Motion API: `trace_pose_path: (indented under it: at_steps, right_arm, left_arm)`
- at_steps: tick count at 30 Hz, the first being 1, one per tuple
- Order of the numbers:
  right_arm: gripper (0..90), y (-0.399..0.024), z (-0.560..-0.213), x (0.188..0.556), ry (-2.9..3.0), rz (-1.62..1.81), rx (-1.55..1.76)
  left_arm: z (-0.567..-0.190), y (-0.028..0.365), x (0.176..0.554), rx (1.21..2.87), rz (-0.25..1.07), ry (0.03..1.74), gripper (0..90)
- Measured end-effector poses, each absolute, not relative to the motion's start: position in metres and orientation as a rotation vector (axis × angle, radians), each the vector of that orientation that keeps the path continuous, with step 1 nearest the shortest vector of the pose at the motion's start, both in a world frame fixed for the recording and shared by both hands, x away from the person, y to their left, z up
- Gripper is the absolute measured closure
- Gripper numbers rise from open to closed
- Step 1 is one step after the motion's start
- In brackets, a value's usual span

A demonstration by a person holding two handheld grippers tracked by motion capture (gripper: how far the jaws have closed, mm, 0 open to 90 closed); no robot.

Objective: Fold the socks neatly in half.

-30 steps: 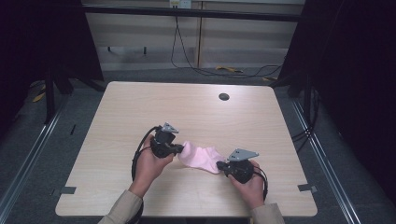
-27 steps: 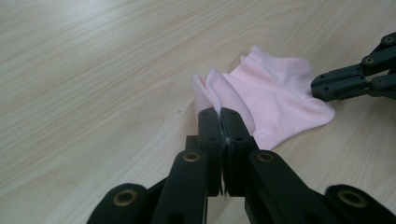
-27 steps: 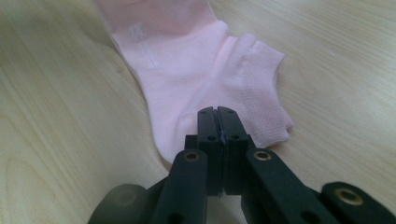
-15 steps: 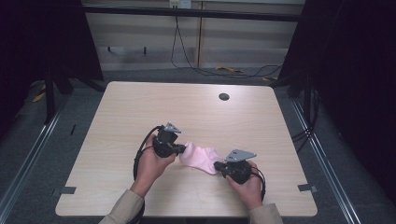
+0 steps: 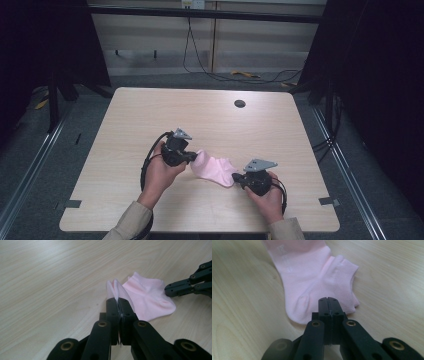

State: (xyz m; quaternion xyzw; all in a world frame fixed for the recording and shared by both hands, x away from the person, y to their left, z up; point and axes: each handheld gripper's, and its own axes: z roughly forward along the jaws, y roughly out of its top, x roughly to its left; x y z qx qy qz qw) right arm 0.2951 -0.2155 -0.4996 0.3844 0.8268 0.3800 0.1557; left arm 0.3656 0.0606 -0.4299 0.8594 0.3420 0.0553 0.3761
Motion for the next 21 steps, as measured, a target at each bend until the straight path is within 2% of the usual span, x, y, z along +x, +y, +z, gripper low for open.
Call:
trace_pose_path:
  at_steps: [21]
  right_arm:
    - [90.0,-0.202,-0.501,0.294,2.397,1.1,1.053]
  left_arm:
    - [-0.425,0.024,0.358,2.243,0.115,0.78,88.3]
